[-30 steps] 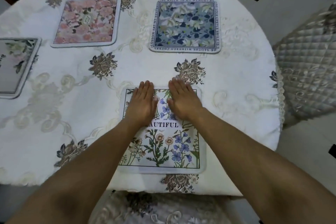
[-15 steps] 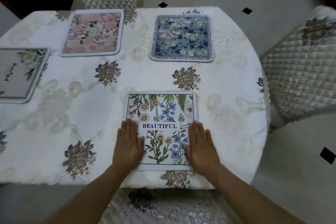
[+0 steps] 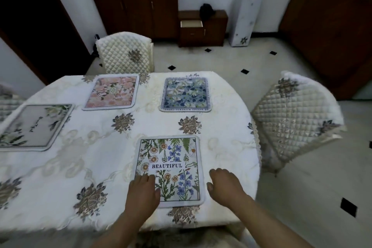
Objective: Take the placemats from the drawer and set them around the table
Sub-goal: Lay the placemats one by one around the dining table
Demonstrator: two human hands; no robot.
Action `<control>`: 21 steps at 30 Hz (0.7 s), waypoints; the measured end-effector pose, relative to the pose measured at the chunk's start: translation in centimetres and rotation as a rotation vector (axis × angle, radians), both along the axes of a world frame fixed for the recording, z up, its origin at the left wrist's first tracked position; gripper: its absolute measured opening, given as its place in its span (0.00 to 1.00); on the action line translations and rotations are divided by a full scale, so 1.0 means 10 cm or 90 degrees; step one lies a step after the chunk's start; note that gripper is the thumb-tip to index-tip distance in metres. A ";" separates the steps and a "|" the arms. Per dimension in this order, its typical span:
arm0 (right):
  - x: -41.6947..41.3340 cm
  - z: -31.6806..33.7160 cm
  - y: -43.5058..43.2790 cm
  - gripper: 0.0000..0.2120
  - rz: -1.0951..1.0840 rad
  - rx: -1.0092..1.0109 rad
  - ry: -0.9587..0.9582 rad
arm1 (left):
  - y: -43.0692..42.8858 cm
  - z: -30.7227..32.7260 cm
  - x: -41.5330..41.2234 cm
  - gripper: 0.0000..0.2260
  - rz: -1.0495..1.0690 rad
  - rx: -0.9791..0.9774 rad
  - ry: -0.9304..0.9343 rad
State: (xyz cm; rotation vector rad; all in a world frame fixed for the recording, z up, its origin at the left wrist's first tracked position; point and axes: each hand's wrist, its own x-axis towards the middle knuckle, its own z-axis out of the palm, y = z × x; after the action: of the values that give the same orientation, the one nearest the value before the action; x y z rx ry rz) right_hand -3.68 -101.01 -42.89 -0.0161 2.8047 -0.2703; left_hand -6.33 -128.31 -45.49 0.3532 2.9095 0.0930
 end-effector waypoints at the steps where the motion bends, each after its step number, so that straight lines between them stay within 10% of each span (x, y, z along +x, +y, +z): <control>1: 0.00 0.09 0.09 0.12 0.009 0.011 0.011 | 0.06 0.10 0.01 0.13 0.002 -0.010 0.022; 21: 0.85 1.19 4.04 0.19 -0.054 -0.014 0.103 | 4.37 1.13 0.47 0.14 -0.144 -0.019 0.143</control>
State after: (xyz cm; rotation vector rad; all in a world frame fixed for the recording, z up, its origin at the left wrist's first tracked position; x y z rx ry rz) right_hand 4.86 -60.65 -31.03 0.0792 2.9676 -0.3332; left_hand -1.66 -84.61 -34.23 0.7277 3.0594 -0.0267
